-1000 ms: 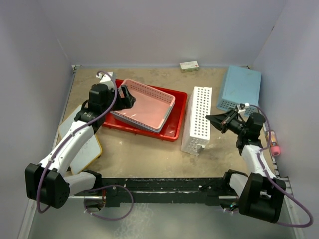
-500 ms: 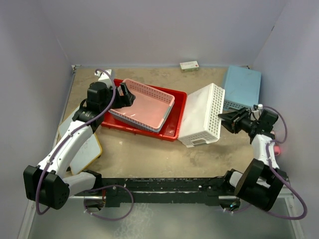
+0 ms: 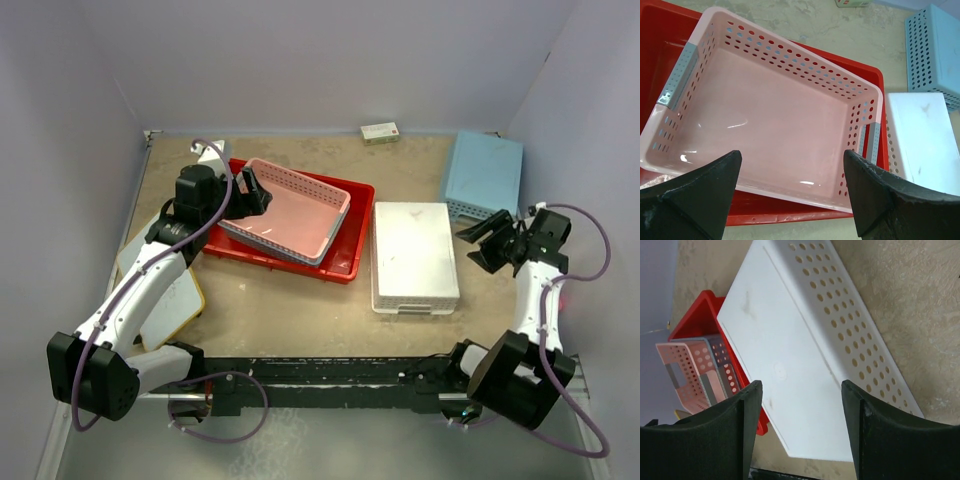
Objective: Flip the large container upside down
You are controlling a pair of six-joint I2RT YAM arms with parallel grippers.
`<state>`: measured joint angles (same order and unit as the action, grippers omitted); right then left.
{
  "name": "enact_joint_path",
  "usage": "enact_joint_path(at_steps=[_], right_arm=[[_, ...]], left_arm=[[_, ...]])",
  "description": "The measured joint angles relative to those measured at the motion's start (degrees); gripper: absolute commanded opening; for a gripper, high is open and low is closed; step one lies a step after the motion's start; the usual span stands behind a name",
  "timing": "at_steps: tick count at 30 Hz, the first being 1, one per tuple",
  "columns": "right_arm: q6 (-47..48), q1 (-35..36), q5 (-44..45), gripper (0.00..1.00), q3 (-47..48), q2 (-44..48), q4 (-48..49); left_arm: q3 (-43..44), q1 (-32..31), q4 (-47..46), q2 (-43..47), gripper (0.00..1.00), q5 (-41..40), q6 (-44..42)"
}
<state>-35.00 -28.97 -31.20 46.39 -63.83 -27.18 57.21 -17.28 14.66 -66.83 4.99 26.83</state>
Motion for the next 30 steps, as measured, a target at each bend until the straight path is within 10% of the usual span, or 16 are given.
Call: enact_joint_path(at_steps=[6, 15, 30], right_arm=[[1.57, 6.73, 1.27, 0.68, 1.40, 2.34, 0.13], [5.16, 36.17, 16.13, 0.70, 21.07, -9.01, 3.41], [8.50, 40.17, 22.91, 0.73, 34.14, -43.12, 7.52]], left_arm=[[0.00, 0.00, -0.63, 0.00, 0.80, 1.11, 0.35], [0.00, 0.00, -1.68, 0.00, 0.80, 1.33, 1.75], [0.00, 0.00, 4.07, 2.12, 0.80, -4.35, 2.56]])
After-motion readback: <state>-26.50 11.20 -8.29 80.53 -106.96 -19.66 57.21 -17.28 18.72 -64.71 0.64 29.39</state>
